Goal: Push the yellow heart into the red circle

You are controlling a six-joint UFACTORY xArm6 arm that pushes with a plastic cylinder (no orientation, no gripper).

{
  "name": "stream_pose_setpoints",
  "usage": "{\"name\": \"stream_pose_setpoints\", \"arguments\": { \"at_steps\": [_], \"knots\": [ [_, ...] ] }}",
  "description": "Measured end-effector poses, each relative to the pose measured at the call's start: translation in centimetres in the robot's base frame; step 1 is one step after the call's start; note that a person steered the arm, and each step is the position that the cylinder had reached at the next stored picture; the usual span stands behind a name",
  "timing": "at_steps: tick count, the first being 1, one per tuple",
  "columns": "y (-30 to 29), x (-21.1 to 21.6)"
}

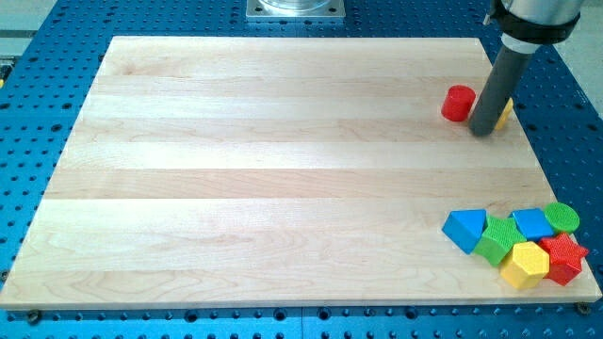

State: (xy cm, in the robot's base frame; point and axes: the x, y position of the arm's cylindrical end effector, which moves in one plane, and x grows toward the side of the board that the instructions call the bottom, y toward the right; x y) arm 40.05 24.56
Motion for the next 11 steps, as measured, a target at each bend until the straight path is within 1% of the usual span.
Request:
{"name": "stream_pose_setpoints", "arguments": {
  "at_steps": [1, 2, 3, 4, 5, 6, 7, 8, 9, 10, 11],
  "knots": [
    [1.4, 4.2],
    [7.3, 3.8],
    [9.4, 0.0],
    [5.1, -2.4],
    [0.1, -2.7],
    [-3.2, -3.6],
    [-4.1, -4.3],
    [-3.1, -3.9],
    [1.2, -4.1],
    [2.6, -7.6],
    [-0.7, -11.7]
  ]
}}
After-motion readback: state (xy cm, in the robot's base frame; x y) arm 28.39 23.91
